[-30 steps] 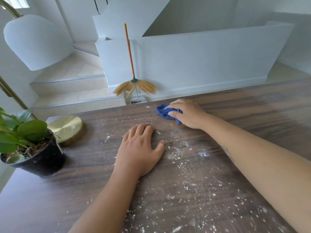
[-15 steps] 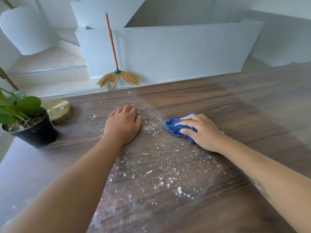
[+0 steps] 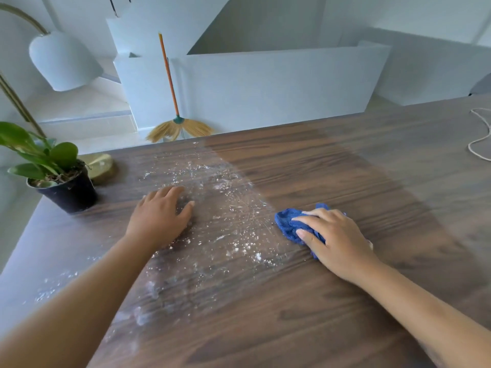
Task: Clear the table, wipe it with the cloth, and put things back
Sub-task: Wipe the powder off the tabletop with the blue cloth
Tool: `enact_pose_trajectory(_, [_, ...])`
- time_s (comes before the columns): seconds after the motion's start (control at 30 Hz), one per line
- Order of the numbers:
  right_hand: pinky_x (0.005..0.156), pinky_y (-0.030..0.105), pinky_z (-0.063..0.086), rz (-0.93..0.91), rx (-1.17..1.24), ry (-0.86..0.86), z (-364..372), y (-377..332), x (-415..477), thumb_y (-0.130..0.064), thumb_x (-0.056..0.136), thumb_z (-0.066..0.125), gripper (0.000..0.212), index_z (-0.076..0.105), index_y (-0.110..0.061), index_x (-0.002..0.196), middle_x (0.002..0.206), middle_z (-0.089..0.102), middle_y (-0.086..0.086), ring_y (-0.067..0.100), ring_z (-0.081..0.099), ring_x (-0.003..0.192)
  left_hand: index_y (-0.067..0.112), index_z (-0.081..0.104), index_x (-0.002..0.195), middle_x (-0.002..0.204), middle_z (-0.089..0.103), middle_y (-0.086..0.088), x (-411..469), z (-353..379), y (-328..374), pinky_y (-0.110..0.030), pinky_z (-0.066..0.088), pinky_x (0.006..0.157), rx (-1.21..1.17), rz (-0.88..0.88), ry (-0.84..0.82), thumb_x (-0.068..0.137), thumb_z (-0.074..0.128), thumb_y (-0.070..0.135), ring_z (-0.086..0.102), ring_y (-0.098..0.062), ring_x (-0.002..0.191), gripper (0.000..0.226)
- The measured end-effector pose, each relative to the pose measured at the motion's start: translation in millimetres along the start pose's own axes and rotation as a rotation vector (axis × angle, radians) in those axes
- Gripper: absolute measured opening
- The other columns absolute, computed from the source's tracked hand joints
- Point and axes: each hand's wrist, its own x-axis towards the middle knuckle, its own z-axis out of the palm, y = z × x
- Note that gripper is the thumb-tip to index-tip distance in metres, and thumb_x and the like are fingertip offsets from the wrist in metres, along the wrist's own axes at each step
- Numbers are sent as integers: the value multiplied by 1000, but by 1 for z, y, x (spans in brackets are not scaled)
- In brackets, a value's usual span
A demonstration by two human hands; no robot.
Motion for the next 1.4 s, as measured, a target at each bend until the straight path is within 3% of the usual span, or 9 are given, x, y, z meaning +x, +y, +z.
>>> enact_pose_trajectory(0.07, [73,38,48,-5,-128,77,-2,-14,-25,-56,88,41,42,67,-35,114,109,64,-10,21,61,91,24,39,141,147,42,-2,-7,-3,-18,-48,31,108,18,-24,14,93,38,57,35,-28,135,58])
enact_pose_trajectory(0.27, [55,34,44,-144,-223,41,-14,-18,-45,-63,82,44,37,64,-33,88,85,52,-13,17,51,74,25,48,131,139,48,-1,-19,1,-49,-46,31,108,-63,-53,53,91,44,54,29,-26,132,50])
enact_pose_trajectory(0.47, [57,34,47,39,-185,90,10,-42,18,-49,83,46,25,63,-38,97,85,55,-9,25,56,80,29,46,130,138,46,0,-20,5,-48,-45,29,108,-48,-71,69,90,44,57,32,-26,130,50])
enact_pose_trajectory(0.63, [53,34,44,-220,-111,12,8,-57,-21,-45,86,47,19,62,-35,88,81,51,-12,17,50,72,29,44,131,139,45,2,-22,6,-50,-44,28,109,-49,-53,70,90,41,58,32,-24,130,50])
enact_pose_trajectory(0.83, [60,36,47,93,-182,74,8,-28,19,-44,85,55,16,64,-31,90,80,50,-7,25,53,79,29,44,130,138,45,1,-21,4,-46,-44,28,108,-41,-55,78,89,41,59,33,-24,129,50])
enact_pose_trajectory(1.03, [70,35,46,-61,-53,-111,-3,-39,7,-47,90,51,21,63,-36,103,91,53,-11,17,50,89,29,44,130,140,44,-2,-23,3,-44,-46,26,108,-46,-64,69,90,42,58,31,-27,131,49])
enact_pose_trajectory(1.13, [70,35,44,183,-9,-69,-23,-15,-16,-48,90,47,26,63,-36,107,91,51,-10,18,49,94,30,44,131,141,43,-3,-22,4,-45,-47,26,108,-43,-66,62,90,41,59,30,-27,132,51])
enact_pose_trajectory(1.27, [66,34,38,457,-189,-87,-41,-21,-65,-54,87,40,42,54,-34,121,100,43,-5,23,45,96,29,44,131,141,43,-5,-21,6,-46,-48,27,107,-30,-62,70,90,42,59,30,-29,132,51])
enact_pose_trajectory(1.4, [63,33,38,444,-336,-228,-41,-56,-94,-66,82,28,65,35,-36,140,108,36,-6,21,45,98,28,45,129,138,45,-6,-18,7,-47,-49,28,106,-24,-57,89,90,43,58,31,-29,130,49])
